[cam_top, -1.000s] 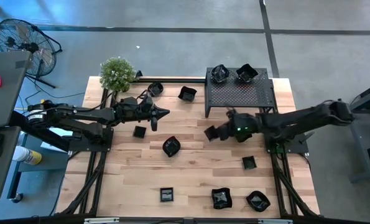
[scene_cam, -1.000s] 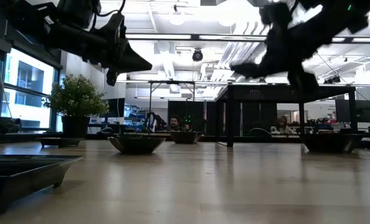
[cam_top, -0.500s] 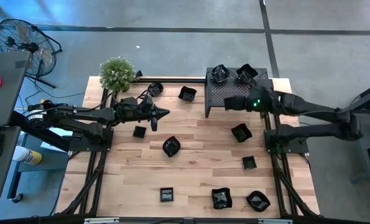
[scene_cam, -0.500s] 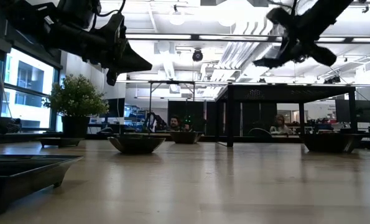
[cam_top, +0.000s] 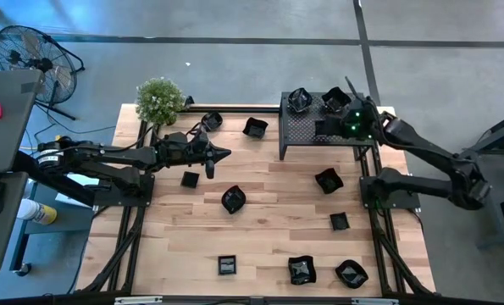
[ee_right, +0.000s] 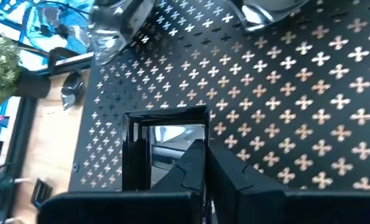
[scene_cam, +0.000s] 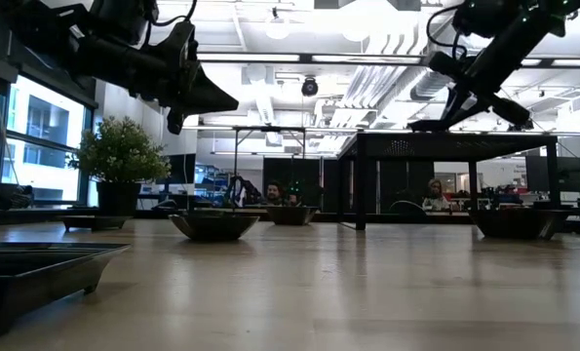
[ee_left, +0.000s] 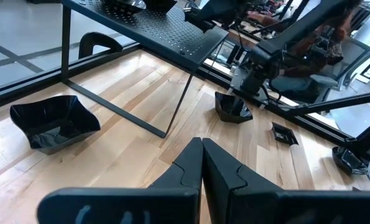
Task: Pick & Place Mini shaped plates
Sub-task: Put the black square plate on the shelf
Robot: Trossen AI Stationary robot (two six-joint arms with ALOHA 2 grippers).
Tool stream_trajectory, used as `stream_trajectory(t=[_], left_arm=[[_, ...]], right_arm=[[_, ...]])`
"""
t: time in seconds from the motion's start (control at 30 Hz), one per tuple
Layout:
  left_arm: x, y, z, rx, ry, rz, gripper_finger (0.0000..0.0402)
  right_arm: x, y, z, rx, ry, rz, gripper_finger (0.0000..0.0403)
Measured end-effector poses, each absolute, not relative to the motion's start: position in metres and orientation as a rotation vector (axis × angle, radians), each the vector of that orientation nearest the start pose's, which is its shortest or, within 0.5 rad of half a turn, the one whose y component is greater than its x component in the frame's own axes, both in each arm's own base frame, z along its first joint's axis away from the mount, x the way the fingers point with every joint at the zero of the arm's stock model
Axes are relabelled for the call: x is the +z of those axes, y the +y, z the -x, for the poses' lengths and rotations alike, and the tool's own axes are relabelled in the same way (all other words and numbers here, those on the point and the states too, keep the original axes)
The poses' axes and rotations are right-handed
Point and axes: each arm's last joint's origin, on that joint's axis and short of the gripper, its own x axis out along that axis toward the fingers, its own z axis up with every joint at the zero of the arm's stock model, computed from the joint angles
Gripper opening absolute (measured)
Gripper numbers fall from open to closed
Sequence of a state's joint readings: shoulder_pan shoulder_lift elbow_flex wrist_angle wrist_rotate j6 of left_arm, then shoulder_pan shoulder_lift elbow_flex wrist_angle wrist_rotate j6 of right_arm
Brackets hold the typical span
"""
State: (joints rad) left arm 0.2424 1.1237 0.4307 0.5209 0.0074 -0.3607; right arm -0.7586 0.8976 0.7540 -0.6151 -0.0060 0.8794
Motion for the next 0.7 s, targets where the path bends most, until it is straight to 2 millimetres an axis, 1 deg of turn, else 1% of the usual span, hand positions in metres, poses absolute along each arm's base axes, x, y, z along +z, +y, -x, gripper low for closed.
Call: stream_trajectory(t=[0.1,0.37,0.6,0.7], left_arm=[[0.215,0.055,-0.221,0.263,0.127,0.380,0.0001],[0.215,0.055,-0.221,0.263,0.127,0.379,0.0001],[0.215,0.055,-0.221,0.263,0.127,0.382,0.0001],[0.215,0.054,-0.221,0.264,0.127,0.382,0.0001]], right_arm=[[0.264,-0.126,-0.130,-1.009,0.384,-1.095,0.0008],[0.256,-0.138,-0.143,-0.996,0.384,-1.102,0.0011],[0.257,-0.139,-0.143,-1.012,0.380,-1.084,0.0044],[0.257,-0.139,-0.143,-1.016,0.379,-1.081,0.0052]])
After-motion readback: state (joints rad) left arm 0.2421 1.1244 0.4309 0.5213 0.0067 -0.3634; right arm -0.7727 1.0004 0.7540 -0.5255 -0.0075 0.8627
